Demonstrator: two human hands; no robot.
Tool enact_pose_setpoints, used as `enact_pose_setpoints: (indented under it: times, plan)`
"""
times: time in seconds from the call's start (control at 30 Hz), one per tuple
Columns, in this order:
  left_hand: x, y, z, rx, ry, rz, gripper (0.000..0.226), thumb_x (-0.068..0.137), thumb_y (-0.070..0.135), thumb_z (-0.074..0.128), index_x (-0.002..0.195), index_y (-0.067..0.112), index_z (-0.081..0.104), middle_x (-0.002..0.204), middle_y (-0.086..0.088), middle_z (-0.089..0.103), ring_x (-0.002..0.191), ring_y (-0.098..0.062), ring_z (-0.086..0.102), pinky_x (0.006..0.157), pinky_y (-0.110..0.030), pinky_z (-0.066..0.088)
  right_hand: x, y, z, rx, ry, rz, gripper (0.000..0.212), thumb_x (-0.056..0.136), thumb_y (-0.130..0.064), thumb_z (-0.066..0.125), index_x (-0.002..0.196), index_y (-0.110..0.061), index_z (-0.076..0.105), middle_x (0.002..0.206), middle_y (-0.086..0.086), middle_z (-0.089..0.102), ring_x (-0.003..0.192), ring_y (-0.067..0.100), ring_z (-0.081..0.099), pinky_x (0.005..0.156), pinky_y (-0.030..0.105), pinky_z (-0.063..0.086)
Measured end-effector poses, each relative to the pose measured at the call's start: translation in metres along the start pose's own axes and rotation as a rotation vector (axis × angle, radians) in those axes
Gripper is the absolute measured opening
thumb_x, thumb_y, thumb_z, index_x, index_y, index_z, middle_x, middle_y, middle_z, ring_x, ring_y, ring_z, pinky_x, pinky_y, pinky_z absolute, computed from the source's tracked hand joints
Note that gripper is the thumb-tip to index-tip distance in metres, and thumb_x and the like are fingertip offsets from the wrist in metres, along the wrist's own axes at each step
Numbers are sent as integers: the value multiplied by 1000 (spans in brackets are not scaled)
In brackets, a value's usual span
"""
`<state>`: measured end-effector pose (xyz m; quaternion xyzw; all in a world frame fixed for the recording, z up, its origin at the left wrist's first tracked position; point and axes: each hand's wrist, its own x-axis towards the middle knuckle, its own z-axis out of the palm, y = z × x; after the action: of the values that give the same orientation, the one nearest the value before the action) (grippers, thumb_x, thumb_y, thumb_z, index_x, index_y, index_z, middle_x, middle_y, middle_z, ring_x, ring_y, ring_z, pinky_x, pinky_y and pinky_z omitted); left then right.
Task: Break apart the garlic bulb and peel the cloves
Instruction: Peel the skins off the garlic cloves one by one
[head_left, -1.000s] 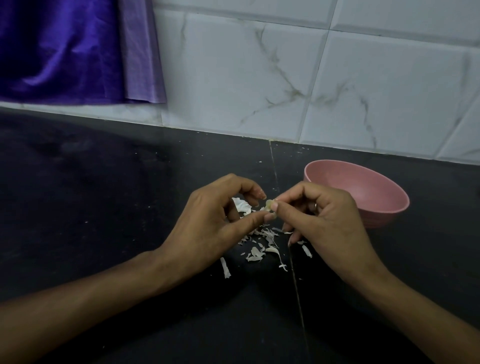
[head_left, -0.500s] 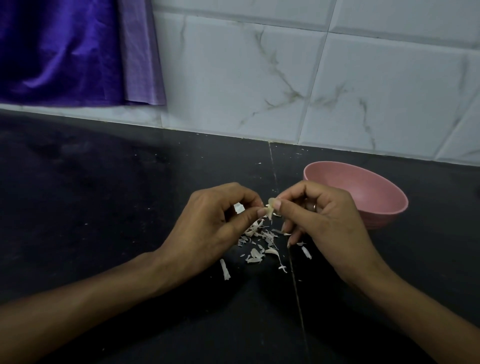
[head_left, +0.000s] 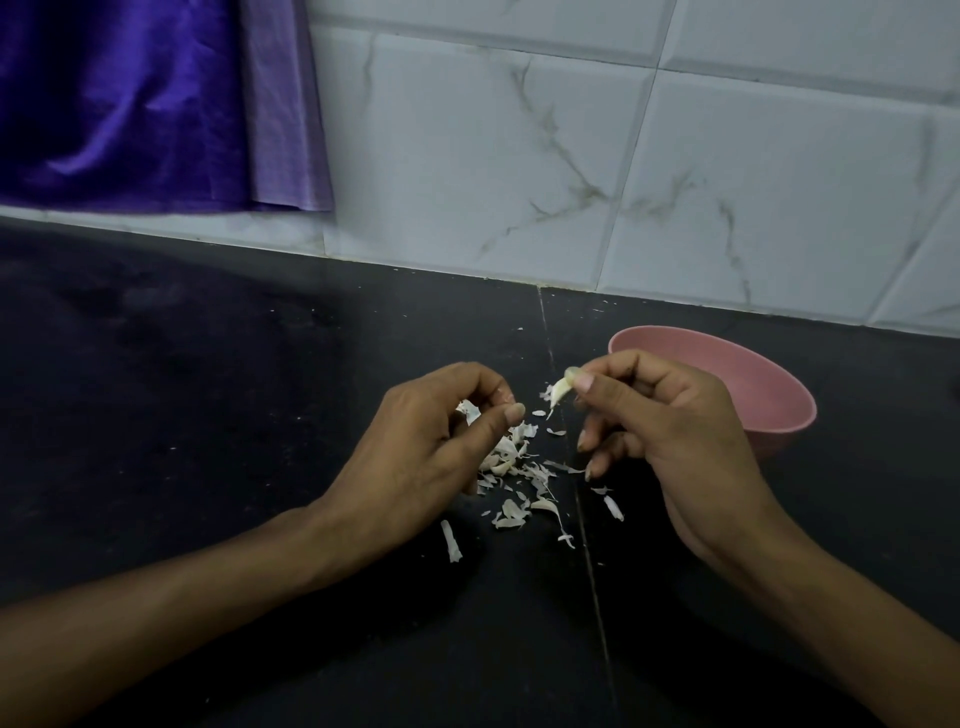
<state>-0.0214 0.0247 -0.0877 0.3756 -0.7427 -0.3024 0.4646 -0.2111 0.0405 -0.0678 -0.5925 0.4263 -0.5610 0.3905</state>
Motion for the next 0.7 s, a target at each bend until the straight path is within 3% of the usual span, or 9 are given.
enact_pose_setpoints:
  times: [0.23, 0.33, 0.47, 0.7]
  plan:
    - [0, -2, -2, 13, 43, -46, 1, 82, 23, 75, 82, 24, 75, 48, 6, 62, 36, -4, 53, 43, -15, 42, 0, 2, 1, -12, -13, 18, 18, 78, -23, 71, 86, -6, 71, 67, 5, 62, 54, 20, 56, 44, 28, 50]
    - [1, -2, -3, 28, 41, -52, 17, 85, 12, 73, 98, 23, 75, 71, 17, 72, 38, -10, 57, 43, -15, 43, -1, 3, 1, -15, -25, 19, 16, 80, -18, 71, 86, -4, 70, 66, 2, 62, 54, 17, 56, 43, 26, 49]
    - [1, -1, -1, -105, -38, -115, 25, 89, 11, 67, 112, 21, 71, 95, 9, 75, 46, -18, 63, 42, -24, 47, -1, 5, 2, -113, -52, -31, 6, 87, -11, 69, 86, -5, 70, 62, -4, 63, 53, 13, 57, 43, 25, 50]
    - [0, 4, -1, -177, -88, -148, 27, 73, 34, 74, 92, 16, 76, 79, -2, 75, 48, -16, 62, 43, -24, 46, -5, 9, 6, -284, -105, -109, 5, 89, -14, 69, 87, -13, 73, 62, -5, 66, 53, 6, 61, 47, 18, 48]
